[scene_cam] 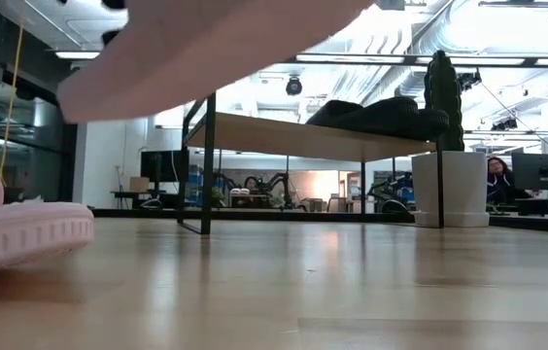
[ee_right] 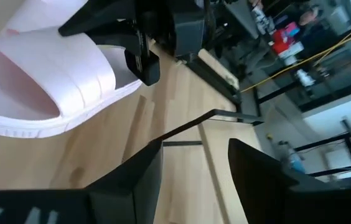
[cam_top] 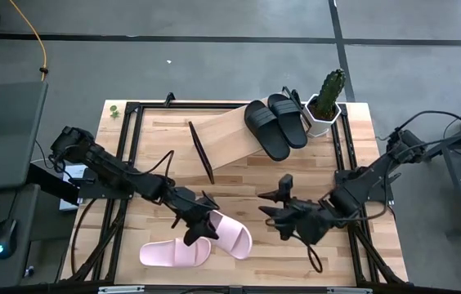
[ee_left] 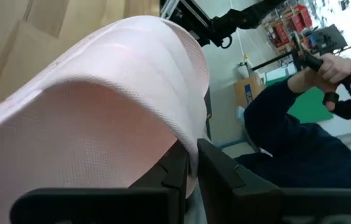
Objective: Pick and place slides into the shelf
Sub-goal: Put the right pink slide on the shelf
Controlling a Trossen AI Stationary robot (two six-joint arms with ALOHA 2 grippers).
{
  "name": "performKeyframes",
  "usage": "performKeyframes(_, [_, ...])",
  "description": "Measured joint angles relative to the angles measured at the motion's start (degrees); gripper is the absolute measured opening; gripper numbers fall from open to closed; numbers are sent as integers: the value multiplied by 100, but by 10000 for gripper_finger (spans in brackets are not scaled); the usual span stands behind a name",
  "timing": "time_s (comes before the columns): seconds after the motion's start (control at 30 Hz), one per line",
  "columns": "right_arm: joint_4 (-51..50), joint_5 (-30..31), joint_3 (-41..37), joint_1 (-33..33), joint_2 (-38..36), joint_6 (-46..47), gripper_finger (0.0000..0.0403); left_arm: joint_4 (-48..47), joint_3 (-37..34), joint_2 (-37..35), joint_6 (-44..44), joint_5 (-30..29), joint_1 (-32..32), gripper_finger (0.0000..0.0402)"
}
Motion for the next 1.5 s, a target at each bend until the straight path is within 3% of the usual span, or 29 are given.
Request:
performKeyframes(0.3, [112, 811, 0, 521, 0, -313, 174, -935, 1005, 0, 593, -105, -2, 4])
performKeyframes(0.5, [-54, 1103, 0, 861, 0, -387, 174, -1549, 1530, -4, 916, -430, -2, 23])
performKeyframes(0.7, [262, 2001, 0, 1219, 190, -1308, 174, -2005, 1844, -4, 1027, -555, 0, 27])
performKeyframes(0.87, [779, 2400, 0, 1362, 503, -2048, 174, -2256, 2029, -4, 1027, -552, 0, 27])
performKeyframes(1.2, [1747, 2728, 0, 1646, 1067, -2851, 174, -2278, 2066, -4, 814, 53, -4, 28])
performKeyframes(1.5, [2178, 2681, 0, 1774, 1401, -2857, 174, -2270, 2066, -4, 674, 202, -4, 28])
